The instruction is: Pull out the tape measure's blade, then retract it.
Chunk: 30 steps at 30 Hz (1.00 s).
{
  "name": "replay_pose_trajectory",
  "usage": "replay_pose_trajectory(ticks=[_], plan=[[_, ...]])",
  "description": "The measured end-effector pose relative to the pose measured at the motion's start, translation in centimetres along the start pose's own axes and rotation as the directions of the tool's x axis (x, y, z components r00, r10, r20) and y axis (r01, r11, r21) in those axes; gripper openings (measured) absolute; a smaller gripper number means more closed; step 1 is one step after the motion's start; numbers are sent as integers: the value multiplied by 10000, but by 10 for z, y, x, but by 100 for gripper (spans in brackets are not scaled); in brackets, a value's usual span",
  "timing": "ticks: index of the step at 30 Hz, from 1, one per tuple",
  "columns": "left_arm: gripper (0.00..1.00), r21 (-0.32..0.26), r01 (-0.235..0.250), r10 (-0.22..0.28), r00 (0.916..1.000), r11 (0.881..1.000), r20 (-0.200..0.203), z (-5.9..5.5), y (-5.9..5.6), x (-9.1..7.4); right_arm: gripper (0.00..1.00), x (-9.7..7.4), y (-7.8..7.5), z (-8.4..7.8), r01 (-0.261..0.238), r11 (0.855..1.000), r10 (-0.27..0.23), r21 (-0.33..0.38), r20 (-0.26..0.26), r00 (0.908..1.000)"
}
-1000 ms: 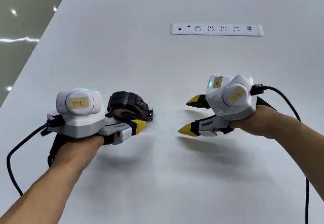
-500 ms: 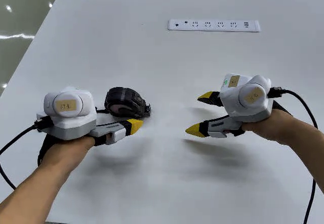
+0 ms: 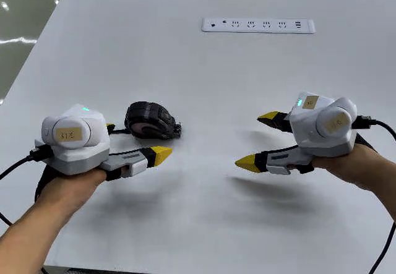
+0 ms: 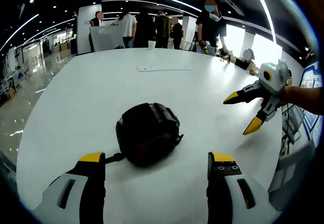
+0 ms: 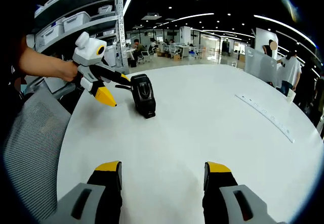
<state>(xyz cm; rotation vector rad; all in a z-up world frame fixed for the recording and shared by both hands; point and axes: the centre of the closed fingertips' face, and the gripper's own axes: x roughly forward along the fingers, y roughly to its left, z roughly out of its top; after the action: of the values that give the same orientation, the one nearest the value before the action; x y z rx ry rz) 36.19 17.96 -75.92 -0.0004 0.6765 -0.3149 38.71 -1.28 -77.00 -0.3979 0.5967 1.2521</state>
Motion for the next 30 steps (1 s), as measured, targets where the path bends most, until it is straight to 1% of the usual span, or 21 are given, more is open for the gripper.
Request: replay_pose_trajectory(ticks=[2, 6, 9, 13, 15, 17, 22, 26, 30], plan=[[80, 147, 94, -95, 9999, 9998, 62, 0, -1, -2, 65, -4, 2, -1, 58, 9999, -60, 92, 173, 9998], [81, 413, 270, -281, 9992, 9988, 269, 0, -4, -5, 68, -12, 2, -4, 231, 9993, -240, 279, 324, 9992], [82, 740, 386, -413, 9985, 9965, 354, -1, -5, -8, 71, -19, 2, -6, 420, 9983, -440, 410, 493, 9978], [85, 955, 531, -578, 9972, 9940, 475, -1, -7, -11, 73, -27, 3, -10, 629, 9968, -657, 495, 563, 9963], [85, 992, 624, -678, 9963, 9931, 524, -2, -8, -12, 76, -31, 3, -10, 783, 9952, -824, 590, 710, 9941], [87, 1034, 715, -781, 9951, 9921, 613, -1, -9, -14, 78, -35, 4, -10, 821, 9936, -888, 780, 863, 9923], [90, 1231, 853, -943, 9932, 9887, 687, -3, -12, -18, 82, -42, 7, -14, 1018, 9912, -1104, 845, 1043, 9884], [92, 1271, 908, -999, 9927, 9877, 670, -5, -12, -20, 86, -46, 5, -18, 1200, 9874, -1313, 1031, 1106, 9852], [94, 1280, 941, -1044, 9916, 9873, 762, -6, -13, -21, 89, -49, 4, -19, 1377, 9824, -1543, 1259, 1335, 9790]])
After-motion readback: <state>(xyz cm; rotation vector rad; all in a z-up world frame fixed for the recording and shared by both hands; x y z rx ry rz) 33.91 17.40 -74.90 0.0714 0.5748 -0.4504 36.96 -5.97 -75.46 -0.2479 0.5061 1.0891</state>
